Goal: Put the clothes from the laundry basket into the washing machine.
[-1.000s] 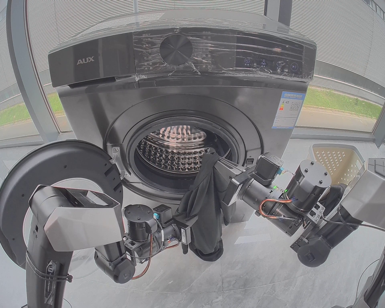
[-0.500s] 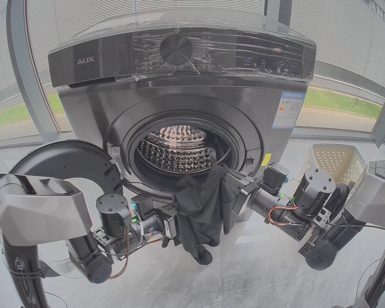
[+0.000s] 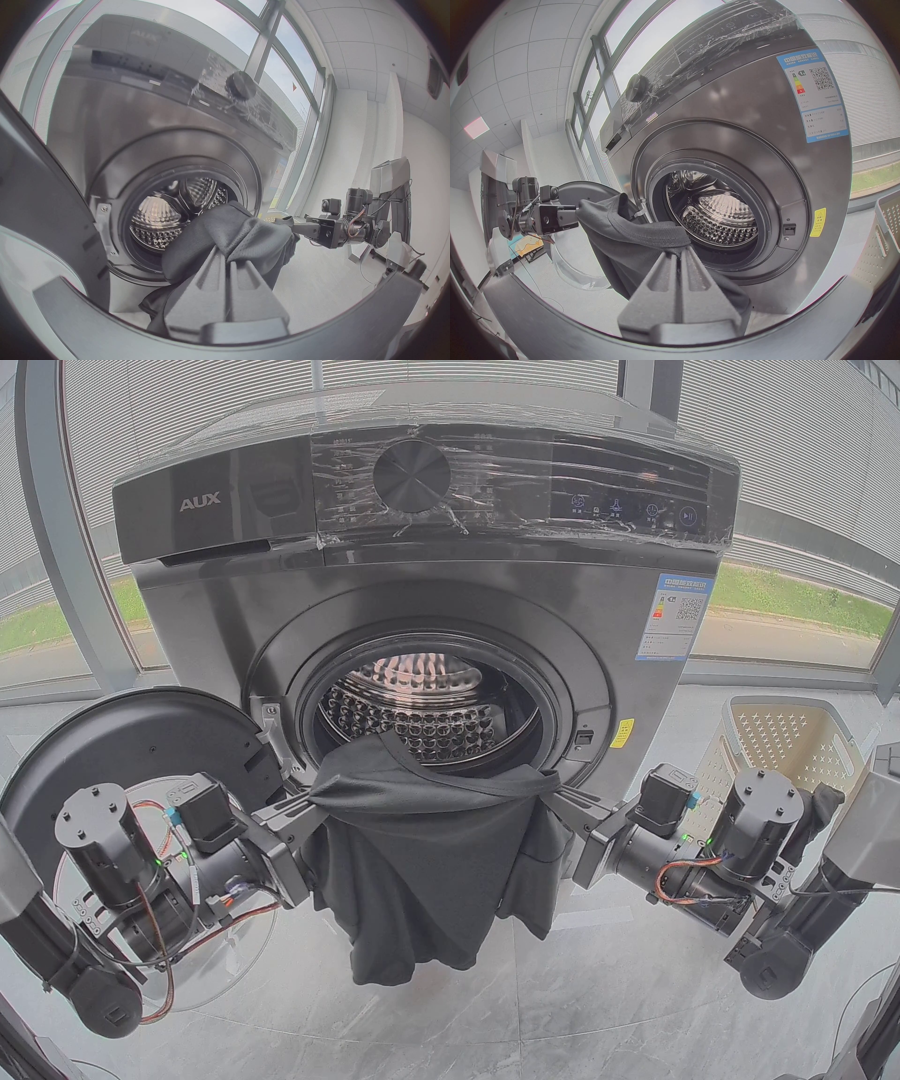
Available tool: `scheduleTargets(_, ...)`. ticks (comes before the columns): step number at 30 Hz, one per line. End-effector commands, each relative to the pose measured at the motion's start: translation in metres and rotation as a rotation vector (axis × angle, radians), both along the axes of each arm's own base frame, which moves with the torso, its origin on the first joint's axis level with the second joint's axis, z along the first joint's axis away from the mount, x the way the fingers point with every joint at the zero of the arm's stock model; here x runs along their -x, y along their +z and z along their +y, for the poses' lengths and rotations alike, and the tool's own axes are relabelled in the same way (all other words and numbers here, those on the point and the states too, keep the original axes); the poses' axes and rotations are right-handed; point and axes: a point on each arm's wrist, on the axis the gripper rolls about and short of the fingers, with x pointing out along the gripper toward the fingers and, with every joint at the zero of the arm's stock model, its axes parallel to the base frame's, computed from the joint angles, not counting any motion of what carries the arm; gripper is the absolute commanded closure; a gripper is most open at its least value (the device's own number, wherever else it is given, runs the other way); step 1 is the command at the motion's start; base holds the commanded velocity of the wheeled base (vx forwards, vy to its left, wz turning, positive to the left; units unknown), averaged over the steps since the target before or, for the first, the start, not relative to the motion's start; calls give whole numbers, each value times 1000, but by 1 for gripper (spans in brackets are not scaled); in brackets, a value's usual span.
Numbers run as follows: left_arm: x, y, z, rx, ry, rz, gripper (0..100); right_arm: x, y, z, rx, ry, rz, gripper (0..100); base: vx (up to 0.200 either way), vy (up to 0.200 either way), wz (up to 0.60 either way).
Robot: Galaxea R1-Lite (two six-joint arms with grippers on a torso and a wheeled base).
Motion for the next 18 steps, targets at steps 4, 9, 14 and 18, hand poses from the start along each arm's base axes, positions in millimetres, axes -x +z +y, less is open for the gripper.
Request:
scheduleTargets(4,12,13,11,6,24,-57,100,1,6,-2,-11,-4,-22,100,0,0,0)
scheduleTargets(9,14,13,10,3,19,-62,100,0,6,-2,-13,-8,-25,100,0,0,0)
scheduleTargets(14,16,10,12,-20,21,-57,100,-2,12,0,-28,-5,-46,100,0,0,0)
scheduleTargets(18,17,7,13,-36,26,-50,100,-1,24,-2,-54,-10,-82,100,0,0,0)
